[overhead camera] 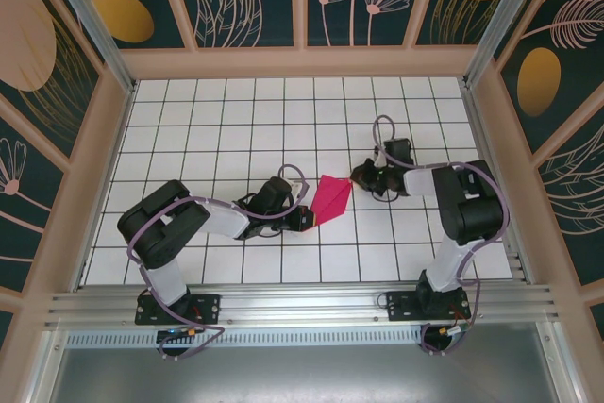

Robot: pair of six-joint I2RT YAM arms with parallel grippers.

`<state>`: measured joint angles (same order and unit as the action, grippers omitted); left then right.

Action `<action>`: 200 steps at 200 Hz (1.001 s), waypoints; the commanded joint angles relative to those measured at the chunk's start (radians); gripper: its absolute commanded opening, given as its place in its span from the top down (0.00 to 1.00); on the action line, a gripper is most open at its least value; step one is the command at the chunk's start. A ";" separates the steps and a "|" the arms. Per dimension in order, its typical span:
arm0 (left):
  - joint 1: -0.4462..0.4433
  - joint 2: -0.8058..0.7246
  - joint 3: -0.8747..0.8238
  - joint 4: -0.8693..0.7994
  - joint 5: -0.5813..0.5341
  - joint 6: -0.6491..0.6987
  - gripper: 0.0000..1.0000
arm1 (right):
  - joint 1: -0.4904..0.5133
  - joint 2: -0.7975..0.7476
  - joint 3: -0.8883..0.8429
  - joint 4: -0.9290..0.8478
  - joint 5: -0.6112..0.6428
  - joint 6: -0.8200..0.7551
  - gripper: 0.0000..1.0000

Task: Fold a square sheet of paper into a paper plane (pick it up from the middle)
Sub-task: Fourth fold the wing at the center of the table.

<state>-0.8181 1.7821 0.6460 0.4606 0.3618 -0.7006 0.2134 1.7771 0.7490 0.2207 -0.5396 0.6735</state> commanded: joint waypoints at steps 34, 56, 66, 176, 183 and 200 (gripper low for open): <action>0.002 0.063 -0.051 -0.254 -0.065 0.016 1.00 | -0.009 -0.100 0.047 -0.075 -0.003 -0.062 0.92; 0.002 0.062 -0.043 -0.254 -0.064 0.014 1.00 | 0.058 -0.181 0.003 -0.070 0.007 -0.033 0.92; 0.002 0.060 -0.039 -0.255 -0.063 0.013 1.00 | 0.106 -0.211 -0.022 -0.057 0.026 -0.009 0.92; 0.002 0.056 -0.029 -0.259 -0.063 0.020 1.00 | 0.428 -0.184 -0.184 0.123 0.100 0.193 0.94; 0.002 0.057 -0.026 -0.260 -0.063 0.022 1.00 | 0.436 -0.175 -0.175 0.123 0.097 0.192 0.94; 0.002 0.056 -0.022 -0.262 -0.063 0.021 1.00 | 0.451 -0.150 -0.162 0.107 0.119 0.200 0.94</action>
<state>-0.8181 1.7790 0.6632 0.4244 0.3580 -0.7006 0.6449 1.5890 0.5751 0.2928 -0.4496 0.8444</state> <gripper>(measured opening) 0.048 0.067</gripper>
